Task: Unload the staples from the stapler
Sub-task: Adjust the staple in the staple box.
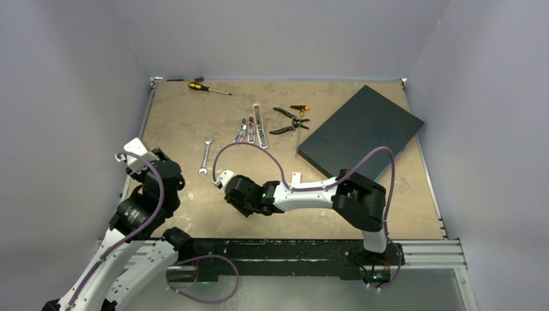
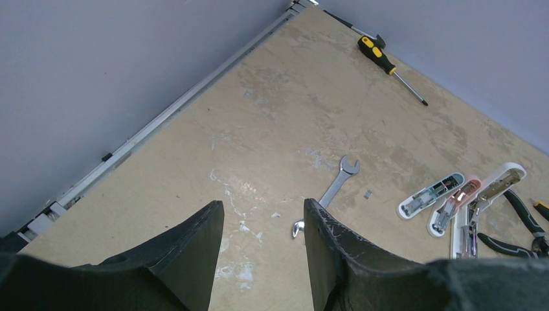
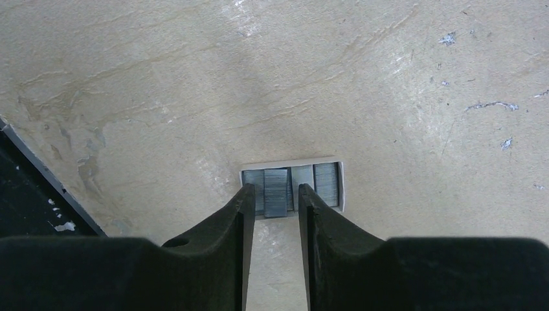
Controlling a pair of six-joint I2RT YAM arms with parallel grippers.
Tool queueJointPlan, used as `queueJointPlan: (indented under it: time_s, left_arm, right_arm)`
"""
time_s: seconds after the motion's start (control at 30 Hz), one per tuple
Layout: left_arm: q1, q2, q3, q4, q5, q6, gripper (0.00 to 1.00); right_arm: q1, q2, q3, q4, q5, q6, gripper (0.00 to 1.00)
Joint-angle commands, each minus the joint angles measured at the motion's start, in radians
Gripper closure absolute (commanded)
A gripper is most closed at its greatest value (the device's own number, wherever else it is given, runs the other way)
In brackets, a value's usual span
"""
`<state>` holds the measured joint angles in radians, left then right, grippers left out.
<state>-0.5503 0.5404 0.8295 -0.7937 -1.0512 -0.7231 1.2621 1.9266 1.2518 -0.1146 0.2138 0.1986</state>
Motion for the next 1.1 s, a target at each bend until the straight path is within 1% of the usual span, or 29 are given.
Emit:
queueJointPlan:
  time_s: [0.0, 0.2, 0.5, 0.57, 0.7, 0.8, 0.9, 1.07]
  left_arm:
    - [0.002, 0.004, 0.022, 0.021, -0.001, 0.000, 0.53]
    - [0.002, 0.003, 0.023, 0.021, -0.001, 0.000, 0.53]
    - [0.002, 0.003, 0.021, 0.024, 0.000, 0.003, 0.53]
    - [0.002, 0.003, 0.021, 0.024, 0.001, 0.002, 0.53]
    - [0.002, 0.003, 0.021, 0.025, 0.003, 0.005, 0.53]
    - [0.002, 0.005, 0.021, 0.025, 0.003, 0.005, 0.53]
    - [0.002, 0.007, 0.021, 0.025, 0.004, 0.007, 0.53]
    - [0.002, 0.008, 0.019, 0.028, 0.005, 0.008, 0.53]
  right_arm:
    - [0.002, -0.038, 0.010, 0.006, -0.012, -0.009, 0.65]
    - [0.003, -0.068, 0.021, -0.001, -0.004, 0.000, 0.63]
    - [0.003, -0.120, 0.021, -0.011, -0.018, 0.040, 0.64]
    - [0.003, -0.125, 0.013, -0.006, -0.008, 0.046, 0.68]
    - [0.001, -0.106, 0.008, -0.001, -0.014, 0.051, 0.85]
    - [0.002, -0.082, 0.012, 0.002, -0.038, 0.054, 0.94]
    - [0.002, -0.065, 0.012, 0.002, -0.040, 0.058, 0.97]
    - [0.001, -0.042, 0.016, -0.004, -0.043, 0.058, 0.98]
